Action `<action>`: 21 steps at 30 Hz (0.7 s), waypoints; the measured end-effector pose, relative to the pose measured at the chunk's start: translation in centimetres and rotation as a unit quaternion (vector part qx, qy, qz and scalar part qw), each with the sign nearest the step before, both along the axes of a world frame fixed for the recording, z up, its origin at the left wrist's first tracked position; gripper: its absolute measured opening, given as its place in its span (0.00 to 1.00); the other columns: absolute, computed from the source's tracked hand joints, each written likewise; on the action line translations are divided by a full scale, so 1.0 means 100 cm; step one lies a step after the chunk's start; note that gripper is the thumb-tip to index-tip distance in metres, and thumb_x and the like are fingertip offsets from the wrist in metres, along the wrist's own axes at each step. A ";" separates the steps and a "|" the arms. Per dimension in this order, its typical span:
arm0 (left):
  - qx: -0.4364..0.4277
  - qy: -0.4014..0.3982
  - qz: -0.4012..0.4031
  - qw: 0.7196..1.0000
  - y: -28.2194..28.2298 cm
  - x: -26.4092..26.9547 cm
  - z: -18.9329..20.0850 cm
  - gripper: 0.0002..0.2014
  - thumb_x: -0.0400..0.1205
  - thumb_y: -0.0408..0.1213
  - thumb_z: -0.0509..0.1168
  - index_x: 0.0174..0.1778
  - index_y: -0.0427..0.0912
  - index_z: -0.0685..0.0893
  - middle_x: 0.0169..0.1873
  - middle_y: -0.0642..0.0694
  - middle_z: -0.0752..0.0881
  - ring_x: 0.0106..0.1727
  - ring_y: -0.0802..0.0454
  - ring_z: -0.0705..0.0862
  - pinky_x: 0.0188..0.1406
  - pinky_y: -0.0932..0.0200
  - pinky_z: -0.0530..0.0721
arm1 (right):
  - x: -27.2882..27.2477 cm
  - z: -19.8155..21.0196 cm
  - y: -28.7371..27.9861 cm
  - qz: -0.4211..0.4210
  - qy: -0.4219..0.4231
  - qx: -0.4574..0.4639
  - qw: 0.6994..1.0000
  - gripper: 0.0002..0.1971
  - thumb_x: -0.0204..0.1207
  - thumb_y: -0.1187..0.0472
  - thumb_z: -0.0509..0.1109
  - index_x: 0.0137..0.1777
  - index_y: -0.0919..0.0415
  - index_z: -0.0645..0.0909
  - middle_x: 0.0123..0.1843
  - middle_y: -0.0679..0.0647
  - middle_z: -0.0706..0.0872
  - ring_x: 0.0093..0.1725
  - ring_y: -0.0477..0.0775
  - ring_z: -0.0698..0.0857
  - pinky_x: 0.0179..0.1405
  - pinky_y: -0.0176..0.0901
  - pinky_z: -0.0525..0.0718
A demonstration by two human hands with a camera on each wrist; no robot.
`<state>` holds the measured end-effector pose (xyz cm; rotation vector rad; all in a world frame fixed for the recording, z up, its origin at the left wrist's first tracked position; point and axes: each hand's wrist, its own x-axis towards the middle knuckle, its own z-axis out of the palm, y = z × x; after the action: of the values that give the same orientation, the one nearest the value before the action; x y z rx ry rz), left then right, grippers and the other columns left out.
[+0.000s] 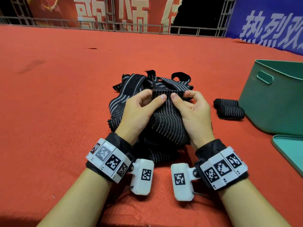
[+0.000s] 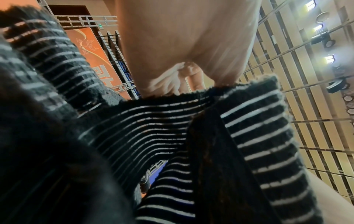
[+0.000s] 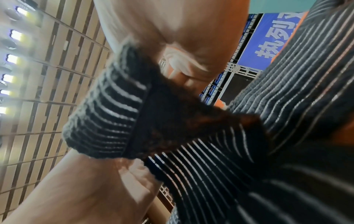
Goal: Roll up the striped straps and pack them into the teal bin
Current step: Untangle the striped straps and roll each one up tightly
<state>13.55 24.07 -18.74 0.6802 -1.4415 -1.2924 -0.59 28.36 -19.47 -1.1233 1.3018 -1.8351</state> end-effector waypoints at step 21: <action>-0.046 0.023 0.009 0.999 -0.006 0.000 -0.004 0.16 0.84 0.27 0.71 0.66 0.45 0.83 0.56 0.43 0.92 0.57 0.49 0.91 0.58 0.55 0.87 | -0.014 0.003 -0.001 0.032 -0.024 -0.042 0.998 0.10 0.70 0.64 0.83 0.36 0.51 0.84 0.43 0.54 0.88 0.46 0.53 0.87 0.48 0.47 0.85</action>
<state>13.55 23.49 -19.14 0.5979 -1.4453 -1.2129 -2.01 28.21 -19.17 -1.1454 1.1583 -1.8727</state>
